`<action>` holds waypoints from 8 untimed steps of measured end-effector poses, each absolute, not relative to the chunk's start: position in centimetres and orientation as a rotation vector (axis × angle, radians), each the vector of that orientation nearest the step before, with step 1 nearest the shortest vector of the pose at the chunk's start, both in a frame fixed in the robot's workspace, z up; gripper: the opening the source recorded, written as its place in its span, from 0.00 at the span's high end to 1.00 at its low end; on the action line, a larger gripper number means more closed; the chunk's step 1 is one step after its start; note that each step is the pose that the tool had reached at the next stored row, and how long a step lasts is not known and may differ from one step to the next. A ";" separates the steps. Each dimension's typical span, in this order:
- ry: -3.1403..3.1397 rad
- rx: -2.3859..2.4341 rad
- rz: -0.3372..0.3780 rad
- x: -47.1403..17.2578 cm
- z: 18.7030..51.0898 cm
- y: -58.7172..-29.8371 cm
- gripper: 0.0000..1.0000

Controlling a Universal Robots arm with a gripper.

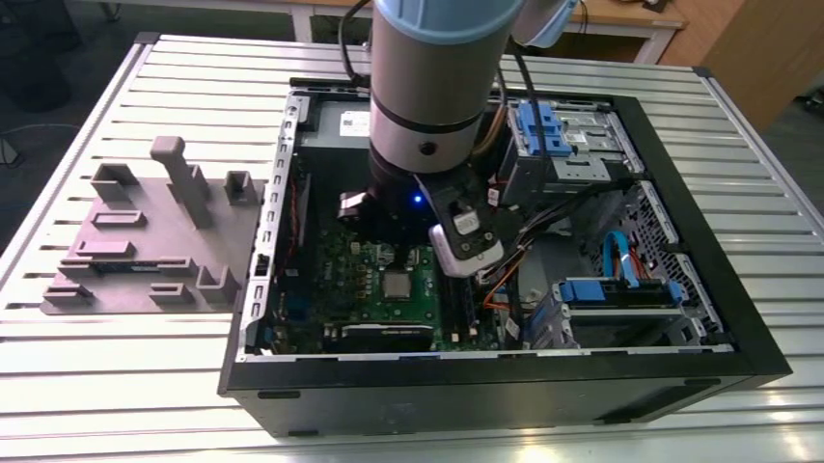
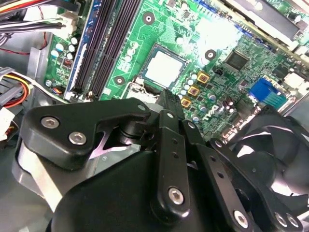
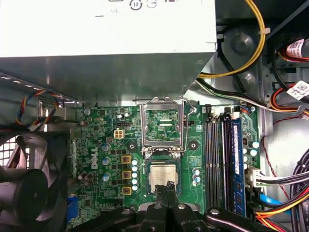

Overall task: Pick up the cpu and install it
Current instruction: 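Close the cpu cover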

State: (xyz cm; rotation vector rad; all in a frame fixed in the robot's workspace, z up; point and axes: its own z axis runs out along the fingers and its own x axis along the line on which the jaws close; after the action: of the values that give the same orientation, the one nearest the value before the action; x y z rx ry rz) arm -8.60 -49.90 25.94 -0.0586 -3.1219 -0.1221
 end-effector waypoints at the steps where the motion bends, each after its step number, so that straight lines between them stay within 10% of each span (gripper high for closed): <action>1: -3.122 -0.059 -0.122 -8.5 25.9 -49.9 0.89; 8: -3.122 -0.039 -0.122 -7.5 25.6 -49.5 0.89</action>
State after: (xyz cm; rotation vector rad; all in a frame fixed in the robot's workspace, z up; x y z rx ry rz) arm -7.46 -49.51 25.58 -0.0391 -3.1218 -0.1224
